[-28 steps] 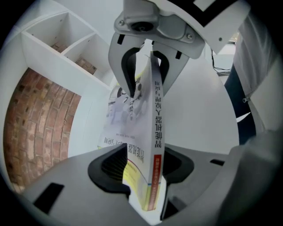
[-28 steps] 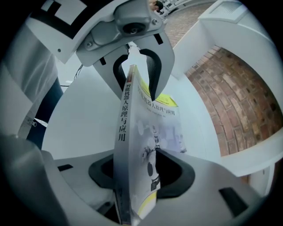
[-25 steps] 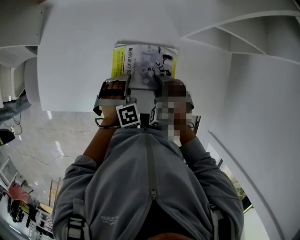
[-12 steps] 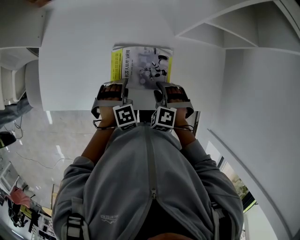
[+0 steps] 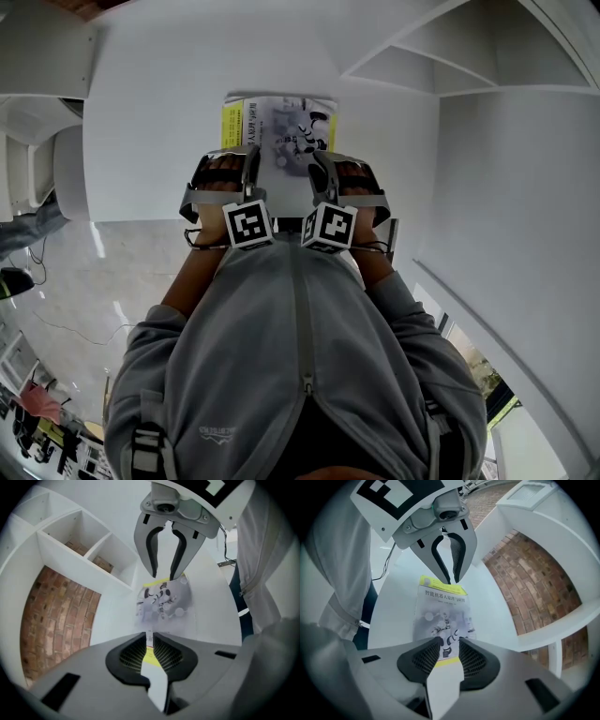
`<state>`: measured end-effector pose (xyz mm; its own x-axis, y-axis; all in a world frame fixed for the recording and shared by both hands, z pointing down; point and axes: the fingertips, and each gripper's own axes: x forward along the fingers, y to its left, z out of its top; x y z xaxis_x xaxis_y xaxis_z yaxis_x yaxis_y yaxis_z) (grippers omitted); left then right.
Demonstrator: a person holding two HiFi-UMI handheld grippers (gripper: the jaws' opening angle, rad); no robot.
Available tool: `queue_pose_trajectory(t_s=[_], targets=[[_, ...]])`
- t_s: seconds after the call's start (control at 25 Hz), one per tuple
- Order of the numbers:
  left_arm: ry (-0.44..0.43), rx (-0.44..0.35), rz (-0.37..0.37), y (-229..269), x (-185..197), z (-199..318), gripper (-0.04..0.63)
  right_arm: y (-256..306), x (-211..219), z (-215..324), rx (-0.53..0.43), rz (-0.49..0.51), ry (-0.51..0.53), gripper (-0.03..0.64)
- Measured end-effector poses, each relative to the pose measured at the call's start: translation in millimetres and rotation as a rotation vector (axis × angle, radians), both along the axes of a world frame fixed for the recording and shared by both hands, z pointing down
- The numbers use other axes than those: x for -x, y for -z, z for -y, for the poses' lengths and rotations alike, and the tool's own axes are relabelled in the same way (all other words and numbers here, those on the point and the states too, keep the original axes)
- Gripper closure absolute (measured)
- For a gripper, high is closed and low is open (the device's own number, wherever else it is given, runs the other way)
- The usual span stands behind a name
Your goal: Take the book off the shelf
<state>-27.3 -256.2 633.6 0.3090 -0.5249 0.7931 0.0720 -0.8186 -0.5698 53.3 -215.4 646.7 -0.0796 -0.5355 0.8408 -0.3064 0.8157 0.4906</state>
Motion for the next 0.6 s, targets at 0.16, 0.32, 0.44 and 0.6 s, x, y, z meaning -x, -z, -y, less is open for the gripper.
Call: queue_pose_trajectory(t_s=[0.16,0.32,0.44,0.6], targets=[[-0.001,-0.067,-0.037,26,-8,13,0.579,29,-2,17,-0.100,0.015,-0.017,0.536],[-0.030,-0.158,-0.032,51,-15,30,0.588,60,-5,36,-0.189,0.034,-0.044,0.575],[-0.023,-0.202,-0.060,74,-19,40,0.588,82,-8,45,-0.243,0.039,-0.054,0.581],[0.001,-0.263,-0.132,109,-27,51,0.588,114,-11,57,-0.328,0.054,-0.062,0.586]])
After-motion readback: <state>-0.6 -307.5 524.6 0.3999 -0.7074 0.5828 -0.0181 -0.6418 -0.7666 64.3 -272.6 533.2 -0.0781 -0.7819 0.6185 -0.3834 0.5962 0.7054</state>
